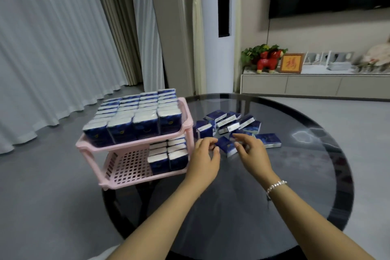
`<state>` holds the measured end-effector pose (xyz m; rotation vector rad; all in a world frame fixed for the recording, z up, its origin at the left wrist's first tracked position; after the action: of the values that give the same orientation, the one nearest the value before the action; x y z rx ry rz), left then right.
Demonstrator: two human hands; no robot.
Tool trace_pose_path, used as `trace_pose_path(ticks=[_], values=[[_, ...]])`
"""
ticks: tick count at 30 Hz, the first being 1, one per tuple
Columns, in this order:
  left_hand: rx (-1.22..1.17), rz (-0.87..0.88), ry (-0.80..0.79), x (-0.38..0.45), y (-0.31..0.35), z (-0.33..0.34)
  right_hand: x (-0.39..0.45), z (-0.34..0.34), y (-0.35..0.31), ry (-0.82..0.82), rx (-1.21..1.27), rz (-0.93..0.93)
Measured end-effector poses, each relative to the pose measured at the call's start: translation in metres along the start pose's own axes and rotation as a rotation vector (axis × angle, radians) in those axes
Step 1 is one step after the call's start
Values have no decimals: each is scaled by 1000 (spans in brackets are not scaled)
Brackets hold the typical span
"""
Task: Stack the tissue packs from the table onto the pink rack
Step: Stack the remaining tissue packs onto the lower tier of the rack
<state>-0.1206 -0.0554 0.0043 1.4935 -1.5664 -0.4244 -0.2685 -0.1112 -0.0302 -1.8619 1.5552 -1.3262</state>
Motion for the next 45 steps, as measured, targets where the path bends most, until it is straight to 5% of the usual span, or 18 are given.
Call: trace_pose_path(ticks=[7, 12, 16, 21, 24, 45], values=[[334, -194, 55, 108, 2, 51, 100, -3, 19, 15, -391, -9], [439, -504, -112, 170, -26, 70, 174, 19, 35, -274, -576, 93], [613, -544, -233, 196, -45, 79, 210, 55, 62, -543, -585, 114], [614, -494, -237, 193, -66, 96, 231, 81, 78, -680, -504, 139], [639, -399, -148, 192, -70, 104, 232, 84, 88, -676, -523, 122], [531, -353, -178, 92, -21, 106, 127, -5, 69, -554, -325, 146]])
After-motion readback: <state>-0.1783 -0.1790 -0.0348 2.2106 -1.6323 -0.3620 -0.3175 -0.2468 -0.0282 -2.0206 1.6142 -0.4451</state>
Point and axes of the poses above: each hand's wrist, its own x-axis towards the middle knuckle, its own z-axis out of the palm, y = z × x, the point moved 1 cm from there along x, towards the middle knuckle, and after that the axes turned 4 degrees about y, right-handed, at the moved point
